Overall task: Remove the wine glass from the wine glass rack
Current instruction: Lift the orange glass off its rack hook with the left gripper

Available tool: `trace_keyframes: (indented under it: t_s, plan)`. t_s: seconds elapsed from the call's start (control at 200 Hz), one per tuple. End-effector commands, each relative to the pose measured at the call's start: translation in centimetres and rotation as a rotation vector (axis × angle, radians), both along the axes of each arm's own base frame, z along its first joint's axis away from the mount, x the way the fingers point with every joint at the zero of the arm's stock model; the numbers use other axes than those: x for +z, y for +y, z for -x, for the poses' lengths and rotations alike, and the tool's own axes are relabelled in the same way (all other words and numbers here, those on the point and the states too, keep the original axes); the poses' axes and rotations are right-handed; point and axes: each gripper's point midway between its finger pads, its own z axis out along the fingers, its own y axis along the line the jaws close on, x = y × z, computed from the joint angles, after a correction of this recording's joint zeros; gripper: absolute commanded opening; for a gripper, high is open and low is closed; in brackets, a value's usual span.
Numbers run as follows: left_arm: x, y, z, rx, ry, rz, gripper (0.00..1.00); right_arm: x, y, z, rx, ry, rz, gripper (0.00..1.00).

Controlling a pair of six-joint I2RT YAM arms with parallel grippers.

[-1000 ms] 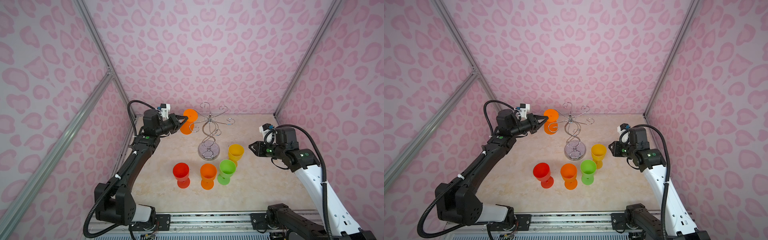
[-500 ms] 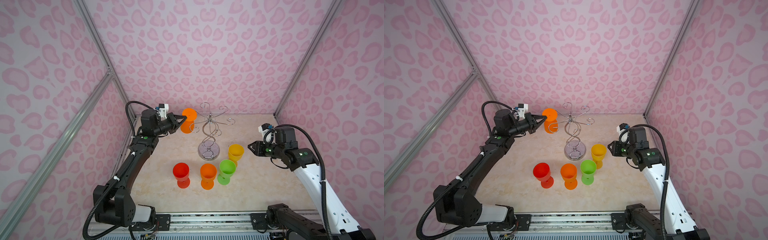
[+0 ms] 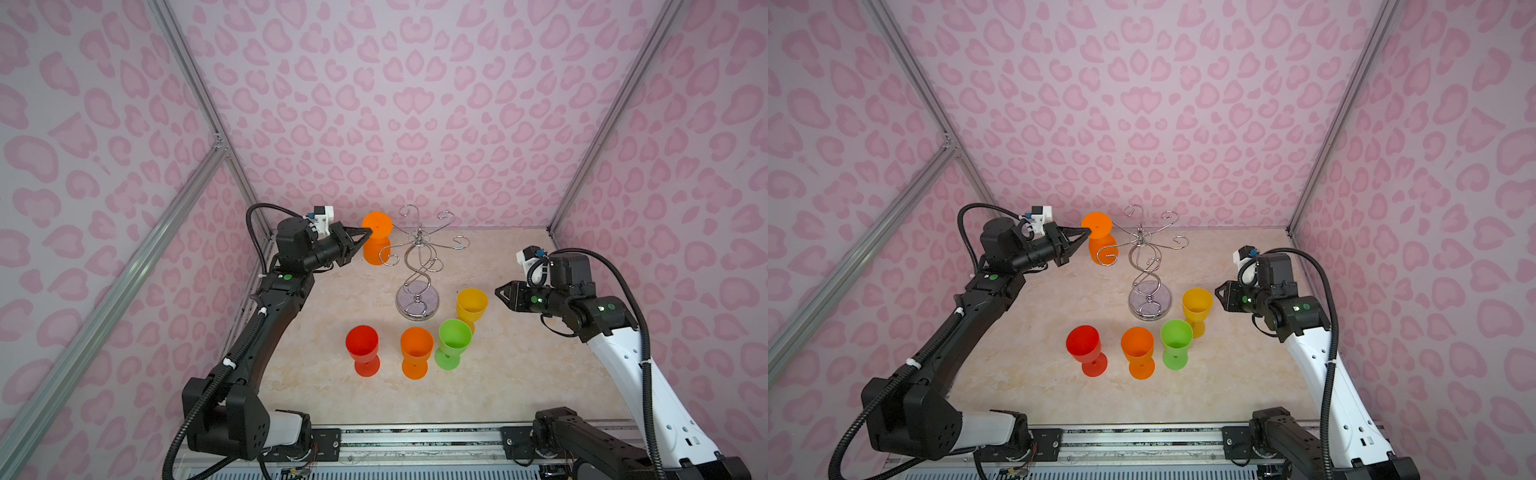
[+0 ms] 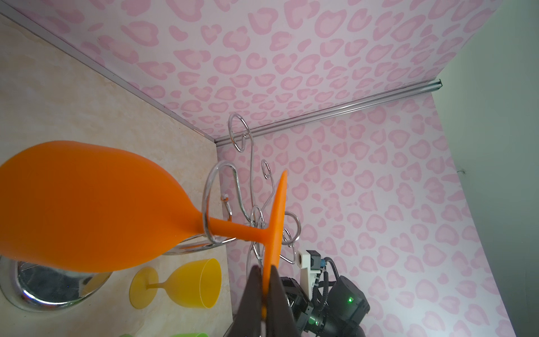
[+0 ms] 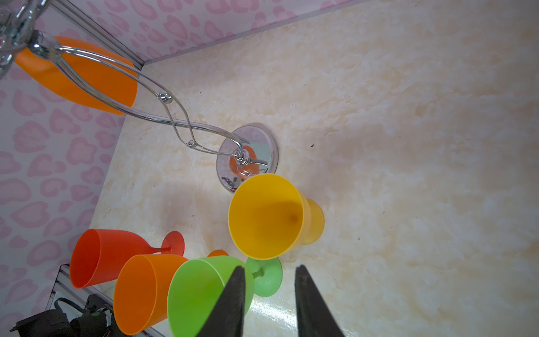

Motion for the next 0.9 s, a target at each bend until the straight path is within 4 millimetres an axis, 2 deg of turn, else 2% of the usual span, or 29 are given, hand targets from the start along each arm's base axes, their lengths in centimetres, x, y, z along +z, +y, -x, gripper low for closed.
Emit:
trace_keyframes:
  t_s: [0.0, 0.2, 0.25, 0.545, 0.69, 0.895]
  plan:
    - [1.4, 0.1, -0.1, -0.002, -0.049, 0.016, 0.03, 0.0, 0.0, 0.0, 0.002, -0.007, -0.003, 0.3]
    - [0.8, 0.1, -1.3, 0.002, -0.027, 0.015, 0.03, -0.2, -0.2, 0.2, -0.006, -0.006, -0.003, 0.3]
    - [1.4, 0.0, -1.5, -0.004, -0.056, 0.024, 0.03, -0.2, -0.3, 0.2, -0.008, -0.005, -0.003, 0.3]
    - [1.8, -0.5, -2.8, -0.014, -0.072, 0.031, 0.03, -0.3, -0.4, 0.1, -0.011, -0.004, -0.003, 0.3]
    - [1.5, -1.2, -3.2, -0.026, -0.064, 0.031, 0.03, -0.6, -0.5, -0.1, -0.013, 0.0, -0.007, 0.3]
    - [1.6, -2.9, -2.6, -0.068, -0.07, 0.034, 0.03, -0.8, -0.4, -0.3, -0.01, 0.007, -0.011, 0.3]
